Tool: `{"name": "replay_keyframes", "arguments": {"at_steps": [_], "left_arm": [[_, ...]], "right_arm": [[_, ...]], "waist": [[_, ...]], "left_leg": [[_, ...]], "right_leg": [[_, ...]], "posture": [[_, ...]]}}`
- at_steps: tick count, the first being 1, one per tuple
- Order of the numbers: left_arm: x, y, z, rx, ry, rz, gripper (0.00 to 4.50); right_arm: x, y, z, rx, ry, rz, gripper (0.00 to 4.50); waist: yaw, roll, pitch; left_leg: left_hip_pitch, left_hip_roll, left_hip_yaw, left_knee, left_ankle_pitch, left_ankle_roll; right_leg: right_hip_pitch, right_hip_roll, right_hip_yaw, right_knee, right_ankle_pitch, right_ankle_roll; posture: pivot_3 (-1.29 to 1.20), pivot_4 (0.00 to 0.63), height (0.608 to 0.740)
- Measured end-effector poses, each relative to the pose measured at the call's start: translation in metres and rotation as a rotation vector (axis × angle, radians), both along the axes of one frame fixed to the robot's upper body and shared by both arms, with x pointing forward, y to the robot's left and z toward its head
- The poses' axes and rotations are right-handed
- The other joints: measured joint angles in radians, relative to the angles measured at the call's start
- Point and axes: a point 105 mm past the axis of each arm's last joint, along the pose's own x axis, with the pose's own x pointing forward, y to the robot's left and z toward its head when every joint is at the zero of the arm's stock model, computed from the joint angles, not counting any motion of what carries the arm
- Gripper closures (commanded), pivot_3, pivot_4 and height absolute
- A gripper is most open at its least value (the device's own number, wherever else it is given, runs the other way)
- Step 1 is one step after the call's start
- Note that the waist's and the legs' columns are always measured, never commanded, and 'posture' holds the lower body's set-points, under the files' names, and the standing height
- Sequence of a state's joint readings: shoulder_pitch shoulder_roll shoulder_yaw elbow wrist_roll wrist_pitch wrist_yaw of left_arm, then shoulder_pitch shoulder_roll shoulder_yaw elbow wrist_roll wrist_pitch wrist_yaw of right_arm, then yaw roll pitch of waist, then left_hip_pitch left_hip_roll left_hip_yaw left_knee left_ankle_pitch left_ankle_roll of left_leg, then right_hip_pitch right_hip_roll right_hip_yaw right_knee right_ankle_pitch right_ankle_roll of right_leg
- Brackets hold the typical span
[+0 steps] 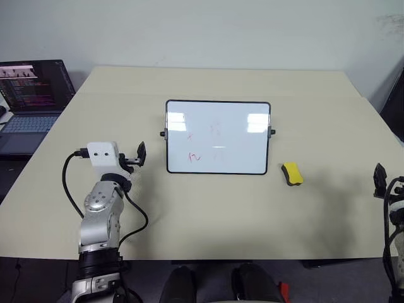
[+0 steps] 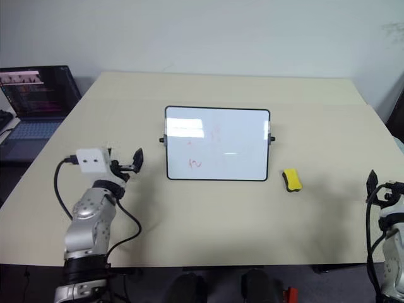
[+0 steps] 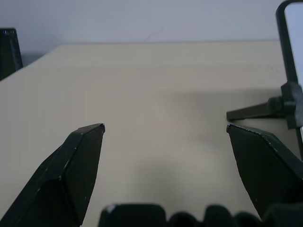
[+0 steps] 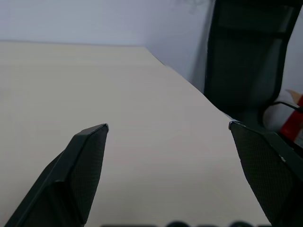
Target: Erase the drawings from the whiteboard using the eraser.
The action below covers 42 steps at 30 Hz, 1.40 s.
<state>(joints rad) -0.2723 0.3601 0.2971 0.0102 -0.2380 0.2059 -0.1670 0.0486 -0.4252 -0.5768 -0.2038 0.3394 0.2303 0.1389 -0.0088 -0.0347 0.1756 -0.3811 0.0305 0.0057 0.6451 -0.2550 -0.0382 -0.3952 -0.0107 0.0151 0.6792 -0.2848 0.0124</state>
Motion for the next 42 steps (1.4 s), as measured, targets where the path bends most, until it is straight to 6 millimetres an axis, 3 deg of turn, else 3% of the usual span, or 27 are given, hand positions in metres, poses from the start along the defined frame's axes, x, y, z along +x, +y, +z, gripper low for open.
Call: {"name": "replay_keyframes", "arguments": {"at_steps": [4, 7, 9, 14, 22, 25, 30, 34, 42], "left_arm": [[0.0, 0.02, 0.056, 0.037, -0.154, 0.002, 0.0], [-0.001, -0.008, 0.092, 0.071, -0.21, -0.237, 0.0], [-0.002, -0.037, 0.098, 0.072, -0.177, -0.415, 0.0], [-0.019, -0.107, 0.072, 0.108, 0.045, -0.898, 0.0], [-0.057, -0.169, 0.05, 0.367, 0.194, -1.451, 0.0], [-0.054, -0.176, 0.038, 0.441, 0.224, -1.511, 0.0], [-0.042, -0.19, 0.029, 0.492, 0.205, -1.532, 0.0], [-0.037, -0.2, 0.03, 0.503, 0.174, -1.542, 0.0], [-0.038, -0.209, 0.027, 0.492, 0.162, -1.56, 0.0]], "right_arm": [[0.005, 0.027, 0.01, 0.015, -0.026, 0.099, 0.06], [0.004, 0.052, 0.02, 0.012, -0.034, 0.205, 0.06], [0.001, 0.069, 0.026, 0.015, -0.039, 0.278, 0.06], [-0.007, 0.092, 0.024, -0.007, 0.052, 0.425, 0.06], [-0.018, 0.125, 0.026, -0.014, 0.217, 0.565, 0.06], [-0.011, 0.127, 0.021, 0.044, 0.271, 0.523, 0.06], [0.013, 0.151, 0.01, 0.2, 0.32, 0.507, 0.06], [0.035, 0.146, 0.005, 0.25, 0.355, 0.426, 0.06], [0.053, 0.143, -0.017, 0.207, 0.455, 0.399, 0.06]], "waist": [[0.001, 0.0, 0.0], [0.007, 0.0, 0.0], [0.009, 0.0, 0.0], [0.002, 0.0, 0.0], [-0.009, 0.001, 0.001], [-0.015, 0.001, 0.001], [-0.02, 0.001, 0.001], [-0.02, 0.001, 0.001], [-0.02, 0.001, 0.001]], "left_leg": [[-0.001, 0.0, -0.001, 0.0, 0.0, 0.0], [-0.002, -0.002, 0.0, 0.0, 0.0, 0.0], [-0.001, -0.003, -0.001, 0.0, 0.0, 0.0], [-0.001, -0.002, -0.001, 0.0, 0.0, 0.0], [-0.001, -0.001, -0.001, 0.0, 0.0, 0.0], [-0.001, -0.001, 0.0, 0.0, 0.0, 0.0], [-0.004, -0.001, -0.001, 0.0, 0.0, 0.0], [-0.015, -0.001, -0.001, 0.002, 0.0, 0.001], [-0.018, -0.001, -0.001, 0.001, -0.001, 0.003]], "right_leg": [[0.0, 0.001, -0.001, 0.0, 0.0, 0.0], [0.0, 0.001, -0.001, -0.001, 0.0, 0.0], [0.001, 0.0, -0.001, -0.001, -0.001, 0.002], [0.0, 0.003, -0.001, -0.001, -0.001, 0.002], [0.0, 0.006, 0.0, -0.001, -0.001, 0.001], [0.0, 0.006, 0.001, -0.001, -0.001, 0.001], [-0.003, 0.007, 0.001, -0.001, -0.001, 0.001], [-0.012, 0.006, 0.001, 0.0, 0.002, -0.004], [-0.016, 0.006, 0.001, -0.001, 0.001, -0.004]], "posture": [[0.0, 0.15, 0.74], [0.0, 0.15, 0.74], [0.0, 0.15, 0.74], [0.0, 0.15, 0.74], [0.0, 0.15, 0.74], [0.0, 0.15, 0.74], [0.0, 0.15, 0.74], [0.0, 0.15, 0.74], [0.0, 0.15, 0.74]]}}
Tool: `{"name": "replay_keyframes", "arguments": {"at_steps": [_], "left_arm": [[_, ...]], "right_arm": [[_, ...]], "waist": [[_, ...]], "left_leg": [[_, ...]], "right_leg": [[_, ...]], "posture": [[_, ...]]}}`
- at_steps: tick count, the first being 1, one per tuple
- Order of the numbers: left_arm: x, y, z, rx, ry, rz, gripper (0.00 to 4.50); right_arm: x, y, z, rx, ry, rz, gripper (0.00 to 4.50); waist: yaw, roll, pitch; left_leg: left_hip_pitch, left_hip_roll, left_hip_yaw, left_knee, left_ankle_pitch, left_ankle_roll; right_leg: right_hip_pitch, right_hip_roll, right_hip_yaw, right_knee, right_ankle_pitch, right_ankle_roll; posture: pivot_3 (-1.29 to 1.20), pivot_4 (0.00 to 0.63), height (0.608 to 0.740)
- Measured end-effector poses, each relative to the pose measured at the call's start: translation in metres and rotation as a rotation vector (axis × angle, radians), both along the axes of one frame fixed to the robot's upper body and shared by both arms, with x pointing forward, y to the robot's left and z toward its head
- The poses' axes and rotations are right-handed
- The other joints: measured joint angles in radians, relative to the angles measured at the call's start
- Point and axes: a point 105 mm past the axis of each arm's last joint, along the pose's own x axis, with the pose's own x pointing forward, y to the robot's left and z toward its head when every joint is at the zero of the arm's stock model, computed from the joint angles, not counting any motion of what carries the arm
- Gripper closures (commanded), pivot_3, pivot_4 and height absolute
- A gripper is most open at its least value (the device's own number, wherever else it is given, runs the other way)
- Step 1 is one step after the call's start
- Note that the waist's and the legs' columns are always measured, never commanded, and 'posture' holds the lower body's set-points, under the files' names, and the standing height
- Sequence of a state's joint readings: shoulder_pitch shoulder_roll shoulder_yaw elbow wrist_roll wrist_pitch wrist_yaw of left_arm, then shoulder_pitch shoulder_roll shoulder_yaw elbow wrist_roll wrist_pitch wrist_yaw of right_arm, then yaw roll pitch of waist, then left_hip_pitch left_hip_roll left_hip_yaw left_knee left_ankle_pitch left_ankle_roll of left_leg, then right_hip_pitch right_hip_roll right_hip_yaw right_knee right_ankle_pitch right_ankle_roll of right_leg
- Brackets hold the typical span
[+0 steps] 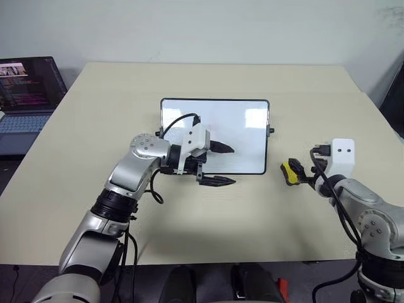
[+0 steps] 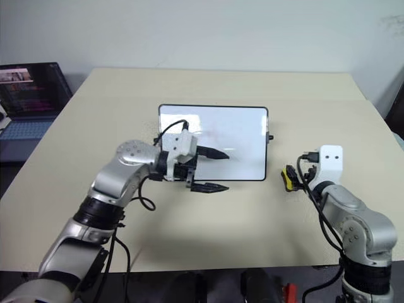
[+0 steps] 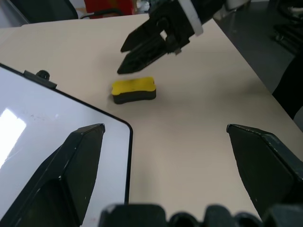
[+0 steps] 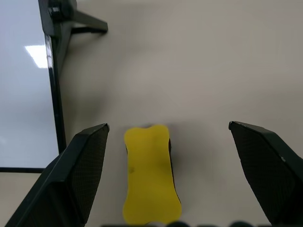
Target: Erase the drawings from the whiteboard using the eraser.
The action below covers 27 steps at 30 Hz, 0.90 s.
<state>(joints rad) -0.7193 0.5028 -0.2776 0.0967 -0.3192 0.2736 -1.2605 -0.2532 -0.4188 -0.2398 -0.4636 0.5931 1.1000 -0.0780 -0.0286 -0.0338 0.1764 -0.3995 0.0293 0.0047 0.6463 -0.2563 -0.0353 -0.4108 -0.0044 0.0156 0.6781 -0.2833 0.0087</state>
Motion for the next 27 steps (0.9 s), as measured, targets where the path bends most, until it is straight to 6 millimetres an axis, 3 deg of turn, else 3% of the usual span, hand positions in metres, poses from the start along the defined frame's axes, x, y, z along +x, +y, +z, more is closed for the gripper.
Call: {"name": "replay_keyframes", "arguments": {"at_steps": [6, 18, 21, 27], "left_arm": [[-0.004, -0.008, 0.001, -0.014, 0.001, -0.029, 0.0], [-0.005, -0.01, 0.001, -0.013, 0.004, -0.04, 0.0], [-0.005, -0.01, 0.001, -0.012, 0.002, -0.04, 0.0], [-0.005, -0.01, 0.001, -0.01, -0.002, -0.039, 0.0]], "right_arm": [[0.004, 0.007, -0.016, -0.02, 0.049, 0.05, 0.06], [0.016, 0.005, -0.021, -0.039, 0.048, 0.061, 0.06], [0.018, 0.003, -0.026, -0.039, 0.062, 0.053, 0.65], [0.02, 0.005, -0.033, -0.048, 0.089, 0.068, 2.78]], "waist": [[0.0, 0.0, 0.0], [0.0, 0.0, 0.0], [0.0, 0.0, 0.0], [-0.001, 0.0, 0.0]], "left_leg": [[0.0, 0.0, 0.0, 0.001, 0.0, 0.0], [0.001, 0.0, 0.0, 0.001, 0.0, 0.0], [0.001, 0.0, 0.0, 0.001, 0.0, 0.0], [0.001, 0.0, 0.0, 0.001, 0.0, 0.0]], "right_leg": [[0.0, 0.0, 0.0, 0.001, 0.0, 0.0], [0.0, 0.0, 0.0, 0.002, 0.0, 0.0], [0.0, 0.0, 0.0, 0.002, 0.0, 0.0], [0.0, 0.0, 0.0, 0.002, 0.0, 0.0]], "posture": [[0.0, 0.15, 0.74], [0.0, 0.15, 0.74], [0.0, 0.15, 0.74], [0.0, 0.15, 0.74]]}}
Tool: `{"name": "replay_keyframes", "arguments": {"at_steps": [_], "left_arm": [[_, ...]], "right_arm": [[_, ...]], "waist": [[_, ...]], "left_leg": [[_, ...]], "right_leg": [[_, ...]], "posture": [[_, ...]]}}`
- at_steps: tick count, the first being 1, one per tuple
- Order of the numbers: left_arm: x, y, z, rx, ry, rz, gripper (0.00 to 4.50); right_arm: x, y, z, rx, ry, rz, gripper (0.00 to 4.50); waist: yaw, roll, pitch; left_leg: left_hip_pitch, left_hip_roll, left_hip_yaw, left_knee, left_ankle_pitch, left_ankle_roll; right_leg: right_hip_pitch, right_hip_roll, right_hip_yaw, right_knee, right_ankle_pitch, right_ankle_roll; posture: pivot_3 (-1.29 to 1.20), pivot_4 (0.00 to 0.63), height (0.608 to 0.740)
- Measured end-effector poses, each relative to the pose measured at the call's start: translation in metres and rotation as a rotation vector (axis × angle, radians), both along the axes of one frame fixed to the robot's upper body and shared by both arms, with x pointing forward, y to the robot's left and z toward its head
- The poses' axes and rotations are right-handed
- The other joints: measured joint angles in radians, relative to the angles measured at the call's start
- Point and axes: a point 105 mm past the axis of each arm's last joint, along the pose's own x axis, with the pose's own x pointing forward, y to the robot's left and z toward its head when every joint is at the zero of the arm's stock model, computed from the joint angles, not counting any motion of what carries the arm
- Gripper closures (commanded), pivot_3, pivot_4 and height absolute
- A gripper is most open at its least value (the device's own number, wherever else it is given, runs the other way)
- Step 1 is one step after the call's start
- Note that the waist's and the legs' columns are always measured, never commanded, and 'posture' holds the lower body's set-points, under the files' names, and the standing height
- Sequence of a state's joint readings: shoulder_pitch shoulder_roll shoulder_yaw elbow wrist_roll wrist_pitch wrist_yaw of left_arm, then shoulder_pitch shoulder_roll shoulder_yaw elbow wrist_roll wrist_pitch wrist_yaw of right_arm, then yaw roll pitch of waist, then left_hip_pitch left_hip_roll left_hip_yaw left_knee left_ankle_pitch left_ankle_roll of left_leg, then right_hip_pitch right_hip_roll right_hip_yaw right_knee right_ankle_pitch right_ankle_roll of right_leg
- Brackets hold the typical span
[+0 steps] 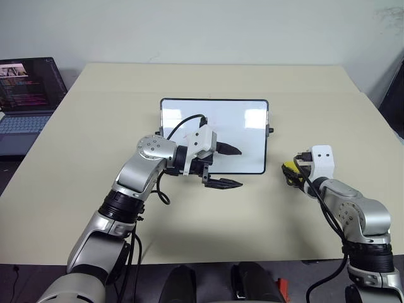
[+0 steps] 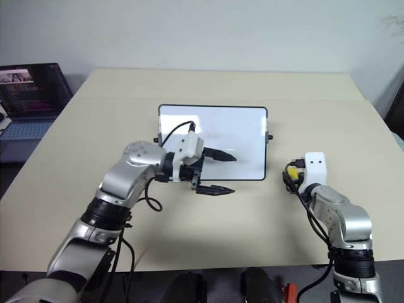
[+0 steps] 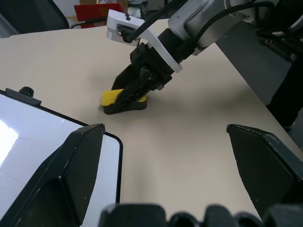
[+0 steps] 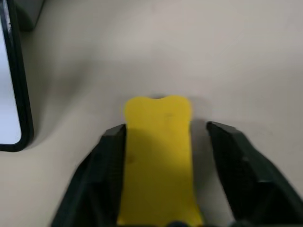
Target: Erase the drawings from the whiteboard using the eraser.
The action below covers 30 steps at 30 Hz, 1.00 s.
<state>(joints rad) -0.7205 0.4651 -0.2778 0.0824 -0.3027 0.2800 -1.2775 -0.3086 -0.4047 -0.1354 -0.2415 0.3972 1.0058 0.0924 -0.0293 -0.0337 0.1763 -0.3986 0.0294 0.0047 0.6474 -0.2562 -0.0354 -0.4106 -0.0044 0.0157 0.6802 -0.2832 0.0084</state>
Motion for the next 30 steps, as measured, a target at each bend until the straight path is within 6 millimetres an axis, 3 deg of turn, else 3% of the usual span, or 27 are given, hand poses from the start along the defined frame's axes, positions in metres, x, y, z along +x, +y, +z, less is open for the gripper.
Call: {"name": "replay_keyframes", "arguments": {"at_steps": [2, 12, 18, 25, 30], "left_arm": [[0.0, 0.0, 0.0, 0.002, 0.0, 0.002, 0.0], [-0.003, 0.005, -0.008, 0.002, 0.037, 0.042, 0.0], [0.003, 0.032, -0.002, -0.039, 0.084, 0.217, 0.0], [0.007, 0.062, 0.023, -0.095, 0.062, 0.419, 0.0], [0.013, 0.098, 0.028, -0.027, 0.036, 0.6, 0.0]], "right_arm": [[0.001, 0.001, 0.001, -0.001, -0.003, 0.006, 3.21], [0.005, 0.002, 0.002, -0.007, -0.03, 0.007, 3.21], [-0.006, 0.007, 0.028, -0.054, -0.17, 0.052, 3.21], [-0.037, 0.048, 0.067, -0.121, -0.324, 0.263, 3.21], [-0.036, 0.09, 0.088, -0.072, -0.373, 0.402, 3.21]], "waist": [[0.0, 0.0, 0.0], [0.0, 0.0, 0.0], [0.0, 0.0, 0.0], [-0.001, 0.0, 0.0], [-0.008, 0.0, 0.0]], "left_leg": [[0.0, 0.0, 0.0, 0.0, 0.0, 0.0], [0.0, 0.0, 0.0, 0.0, 0.0, 0.0], [0.0, 0.001, -0.001, 0.0, 0.0, 0.0], [0.001, 0.001, -0.002, 0.001, 0.0, 0.0], [0.003, 0.001, -0.002, 0.001, 0.0, 0.0]], "right_leg": [[0.0, 0.0, 0.0, 0.0, 0.0, 0.0], [0.0, 0.0, 0.0, 0.0, 0.0, 0.0], [0.0, 0.0, -0.001, 0.0, 0.0, 0.0], [0.001, 0.0, -0.001, 0.001, 0.0, 0.0], [0.001, 0.0, 0.0, 0.003, 0.0, 0.0]], "posture": [[0.0, 0.15, 0.74], [0.0, 0.15, 0.74], [0.0, 0.15, 0.74], [0.0, 0.15, 0.74], [0.0, 0.15, 0.74]]}}
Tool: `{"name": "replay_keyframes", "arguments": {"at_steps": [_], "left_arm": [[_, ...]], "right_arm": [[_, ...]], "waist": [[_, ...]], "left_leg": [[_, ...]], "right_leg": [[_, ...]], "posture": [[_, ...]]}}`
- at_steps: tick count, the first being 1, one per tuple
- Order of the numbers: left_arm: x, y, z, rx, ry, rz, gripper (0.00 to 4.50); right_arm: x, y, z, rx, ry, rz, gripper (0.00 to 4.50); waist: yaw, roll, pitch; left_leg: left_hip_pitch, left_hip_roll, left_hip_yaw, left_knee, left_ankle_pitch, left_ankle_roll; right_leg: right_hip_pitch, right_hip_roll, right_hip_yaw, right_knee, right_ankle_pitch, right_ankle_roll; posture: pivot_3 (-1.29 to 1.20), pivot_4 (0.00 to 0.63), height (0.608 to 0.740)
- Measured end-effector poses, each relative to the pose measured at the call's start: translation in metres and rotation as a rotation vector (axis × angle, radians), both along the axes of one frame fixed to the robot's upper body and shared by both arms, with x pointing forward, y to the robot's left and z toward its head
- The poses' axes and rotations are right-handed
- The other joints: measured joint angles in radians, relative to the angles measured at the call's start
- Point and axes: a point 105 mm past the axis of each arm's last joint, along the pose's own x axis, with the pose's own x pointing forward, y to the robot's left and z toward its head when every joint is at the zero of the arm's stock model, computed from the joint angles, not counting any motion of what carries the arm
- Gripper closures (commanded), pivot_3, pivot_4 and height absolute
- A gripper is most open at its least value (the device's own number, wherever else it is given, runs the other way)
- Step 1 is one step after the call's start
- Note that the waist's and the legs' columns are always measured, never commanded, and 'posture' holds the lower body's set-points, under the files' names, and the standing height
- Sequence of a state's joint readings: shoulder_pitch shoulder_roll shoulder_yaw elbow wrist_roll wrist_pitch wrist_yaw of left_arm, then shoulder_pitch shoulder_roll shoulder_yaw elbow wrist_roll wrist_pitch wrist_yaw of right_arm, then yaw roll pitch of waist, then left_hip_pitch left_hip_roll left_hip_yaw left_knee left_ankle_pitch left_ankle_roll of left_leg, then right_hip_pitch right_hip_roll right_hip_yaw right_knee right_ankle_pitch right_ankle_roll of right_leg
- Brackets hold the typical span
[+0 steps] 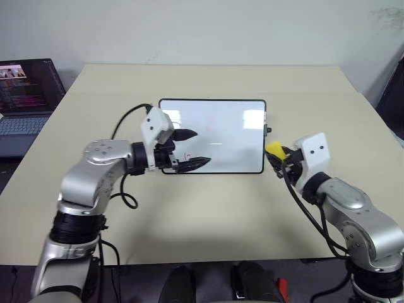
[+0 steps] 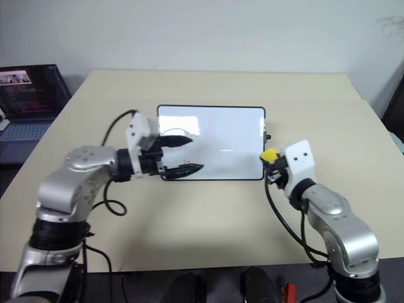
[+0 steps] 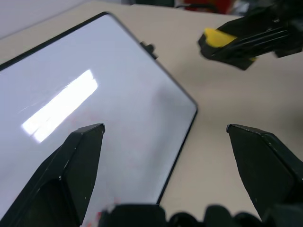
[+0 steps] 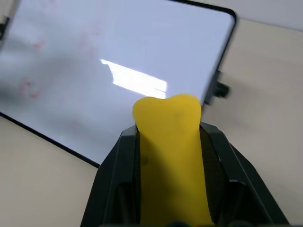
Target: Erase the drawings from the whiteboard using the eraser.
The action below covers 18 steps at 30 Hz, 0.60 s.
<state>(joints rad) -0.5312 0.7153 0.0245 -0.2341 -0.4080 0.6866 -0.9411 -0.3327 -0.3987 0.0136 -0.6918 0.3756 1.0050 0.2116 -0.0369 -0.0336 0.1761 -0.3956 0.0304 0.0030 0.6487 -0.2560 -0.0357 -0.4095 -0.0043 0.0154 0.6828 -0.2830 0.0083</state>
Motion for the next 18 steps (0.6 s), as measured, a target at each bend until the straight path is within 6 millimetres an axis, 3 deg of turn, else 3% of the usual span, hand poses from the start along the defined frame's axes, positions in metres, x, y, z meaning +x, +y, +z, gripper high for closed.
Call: {"name": "replay_keyframes", "arguments": {"at_steps": [6, 16, 18], "left_arm": [[0.01, 0.036, 0.002, 0.085, -0.028, 0.181, 0.0], [0.015, 0.062, -0.014, 0.133, 0.02, 0.338, 0.0], [0.016, 0.065, -0.016, 0.133, 0.034, 0.361, 0.0]], "right_arm": [[0.018, 0.05, 0.026, -0.125, -0.084, 0.208, 3.21], [0.041, 0.148, 0.048, -0.213, -0.184, 0.469, 3.21], [0.048, 0.158, 0.052, -0.249, -0.21, 0.485, 3.21]], "waist": [[0.005, 0.0, 0.0], [0.004, 0.0, 0.0], [0.004, 0.0, 0.0]], "left_leg": [[-0.001, 0.0, 0.0, 0.0, 0.0, 0.0], [-0.003, 0.001, 0.0, 0.0, 0.0, 0.0], [-0.003, 0.0, 0.0, 0.001, 0.0, 0.0]], "right_leg": [[0.0, 0.0, -0.001, -0.002, 0.0, 0.0], [-0.002, -0.005, -0.002, 0.0, 0.001, -0.001], [-0.002, -0.005, -0.002, -0.001, 0.001, -0.001]], "posture": [[0.0, 0.15, 0.74], [0.0, 0.15, 0.74], [0.0, 0.15, 0.74]]}}
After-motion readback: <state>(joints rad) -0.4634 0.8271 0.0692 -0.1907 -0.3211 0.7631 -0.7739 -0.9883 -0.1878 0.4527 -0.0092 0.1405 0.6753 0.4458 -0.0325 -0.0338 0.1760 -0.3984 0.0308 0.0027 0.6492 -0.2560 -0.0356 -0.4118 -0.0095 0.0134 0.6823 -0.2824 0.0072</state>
